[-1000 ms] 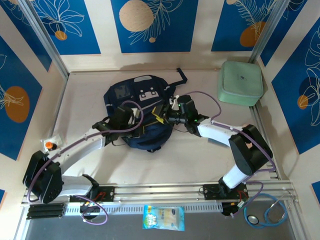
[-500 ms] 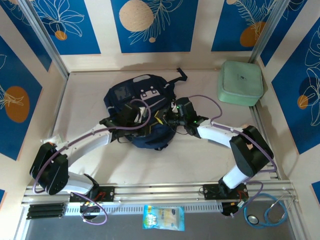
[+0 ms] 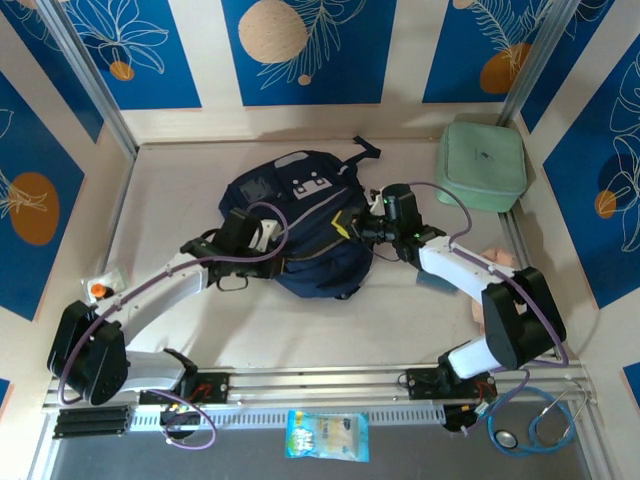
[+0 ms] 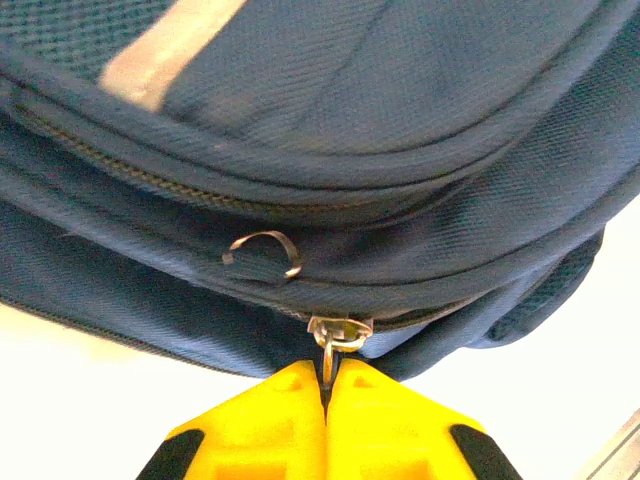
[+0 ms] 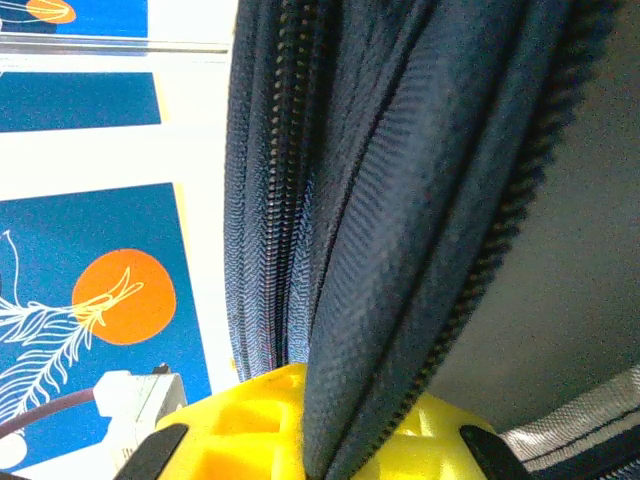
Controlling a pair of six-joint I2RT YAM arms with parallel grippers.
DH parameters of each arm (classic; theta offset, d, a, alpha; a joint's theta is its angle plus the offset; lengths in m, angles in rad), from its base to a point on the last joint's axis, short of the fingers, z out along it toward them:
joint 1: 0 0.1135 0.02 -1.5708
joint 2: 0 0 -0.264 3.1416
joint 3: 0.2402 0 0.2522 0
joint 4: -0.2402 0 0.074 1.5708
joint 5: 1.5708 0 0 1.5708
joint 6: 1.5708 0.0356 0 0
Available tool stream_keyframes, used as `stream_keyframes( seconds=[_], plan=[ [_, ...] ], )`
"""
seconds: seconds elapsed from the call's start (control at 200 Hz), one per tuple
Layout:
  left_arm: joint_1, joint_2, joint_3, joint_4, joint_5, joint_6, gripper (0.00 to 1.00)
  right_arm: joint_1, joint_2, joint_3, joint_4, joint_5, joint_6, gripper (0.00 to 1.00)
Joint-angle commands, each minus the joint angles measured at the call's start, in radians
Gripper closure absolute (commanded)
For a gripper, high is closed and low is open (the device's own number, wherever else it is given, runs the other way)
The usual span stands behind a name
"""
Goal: Pack the student bag
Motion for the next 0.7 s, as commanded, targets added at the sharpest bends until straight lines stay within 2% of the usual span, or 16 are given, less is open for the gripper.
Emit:
stream_keyframes(
  seconds=[0.0, 0.23, 0.375, 0.535, 0.695],
  plan=[
    [0.043, -0.015, 0.012, -0.153, -0.068, 0.093, 1.0, -0.052, -0.055, 0.025, 0.002, 0.019, -0.046, 0.94],
    [0.132, 0.035, 0.061, -0.211, -0.086, 0.239, 1.0, -0.069, -0.074, 0.041, -0.037, -0.038, -0.082, 0.94],
    [0.189, 0.089, 0.098, -0.206, -0.06, 0.292, 1.0, -0.071, -0.078, 0.065, -0.083, -0.05, -0.122, 0.94],
    [0.242, 0.166, 0.18, -0.2, -0.084, 0.294, 1.0, -0.073, -0.078, 0.073, -0.098, -0.062, -0.136, 0.94],
    [0.289, 0.202, 0.196, -0.1, -0.139, 0.265, 1.0, -0.075, -0.074, 0.068, -0.109, -0.07, -0.138, 0.94]
  ],
)
